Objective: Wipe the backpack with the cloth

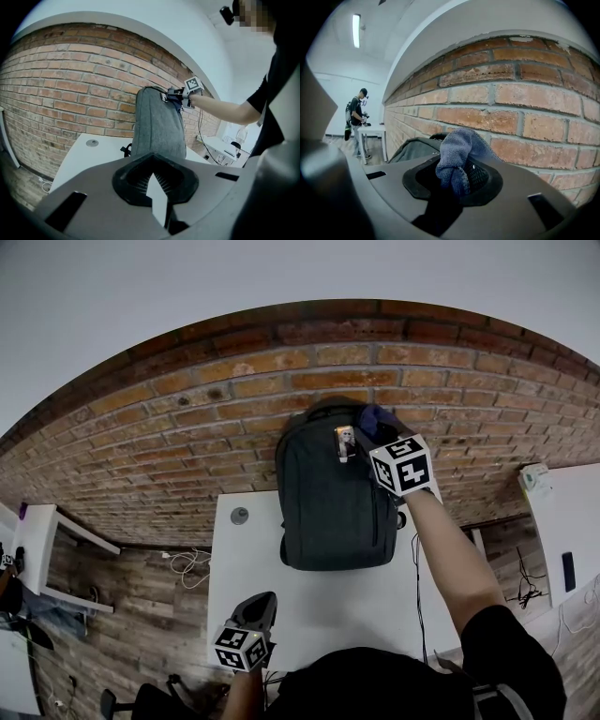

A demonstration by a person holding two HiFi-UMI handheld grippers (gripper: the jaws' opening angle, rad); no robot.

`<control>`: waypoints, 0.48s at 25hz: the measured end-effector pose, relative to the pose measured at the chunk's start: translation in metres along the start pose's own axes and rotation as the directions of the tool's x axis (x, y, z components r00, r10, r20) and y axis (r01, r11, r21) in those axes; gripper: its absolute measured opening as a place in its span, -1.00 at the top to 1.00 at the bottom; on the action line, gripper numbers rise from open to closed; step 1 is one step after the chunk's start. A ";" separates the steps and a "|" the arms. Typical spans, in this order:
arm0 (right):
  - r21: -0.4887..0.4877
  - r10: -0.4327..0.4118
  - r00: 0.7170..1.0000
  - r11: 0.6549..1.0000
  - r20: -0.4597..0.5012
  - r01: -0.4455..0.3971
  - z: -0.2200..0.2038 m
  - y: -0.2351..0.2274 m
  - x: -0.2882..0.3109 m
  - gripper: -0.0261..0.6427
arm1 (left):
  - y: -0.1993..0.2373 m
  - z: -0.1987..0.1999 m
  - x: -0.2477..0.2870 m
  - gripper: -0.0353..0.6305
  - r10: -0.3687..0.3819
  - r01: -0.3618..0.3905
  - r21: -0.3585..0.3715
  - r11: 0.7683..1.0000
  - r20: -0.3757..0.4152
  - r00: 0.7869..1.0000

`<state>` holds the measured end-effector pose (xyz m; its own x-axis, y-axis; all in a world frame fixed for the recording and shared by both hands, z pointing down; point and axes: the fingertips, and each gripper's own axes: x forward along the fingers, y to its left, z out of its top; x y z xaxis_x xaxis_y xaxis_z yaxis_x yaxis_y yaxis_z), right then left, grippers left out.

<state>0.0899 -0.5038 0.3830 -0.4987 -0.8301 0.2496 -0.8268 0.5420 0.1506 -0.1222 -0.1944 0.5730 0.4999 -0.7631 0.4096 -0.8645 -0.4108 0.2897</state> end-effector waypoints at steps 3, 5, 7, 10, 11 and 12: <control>-0.024 0.019 0.999 1.000 -0.032 -0.020 -0.011 0.004 0.000 0.61 | 0.003 -0.001 0.000 0.91 0.001 -0.001 0.002 1.000 -0.001 1.000; -0.037 0.024 0.998 0.999 -0.054 -0.026 -0.018 0.007 0.000 0.61 | 0.003 0.000 0.001 0.90 -0.004 0.004 0.005 1.000 0.000 1.000; -0.045 0.023 0.997 0.999 -0.078 -0.027 -0.025 0.010 0.000 0.61 | 0.001 0.001 0.002 0.91 -0.013 0.013 0.013 1.000 0.001 1.000; -0.048 0.030 0.992 0.998 -0.119 -0.036 -0.035 0.015 0.000 0.62 | 0.000 0.002 0.003 0.91 -0.022 0.022 0.018 1.000 -0.003 1.000; -0.044 0.036 0.991 0.998 -0.127 -0.042 -0.038 0.018 0.000 0.62 | 0.000 0.003 0.003 0.91 -0.023 0.023 0.019 1.000 -0.004 1.000; -0.038 0.044 0.990 0.998 -0.133 -0.049 -0.040 0.020 -0.001 0.62 | 0.000 0.003 0.003 0.91 -0.024 0.024 0.021 0.999 -0.003 1.000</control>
<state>0.0844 -0.4872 0.4239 -0.4954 -0.7807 0.3809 -0.7909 0.5867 0.1739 -0.1202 -0.1985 0.5713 0.5209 -0.7512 0.4054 -0.8530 -0.4398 0.2812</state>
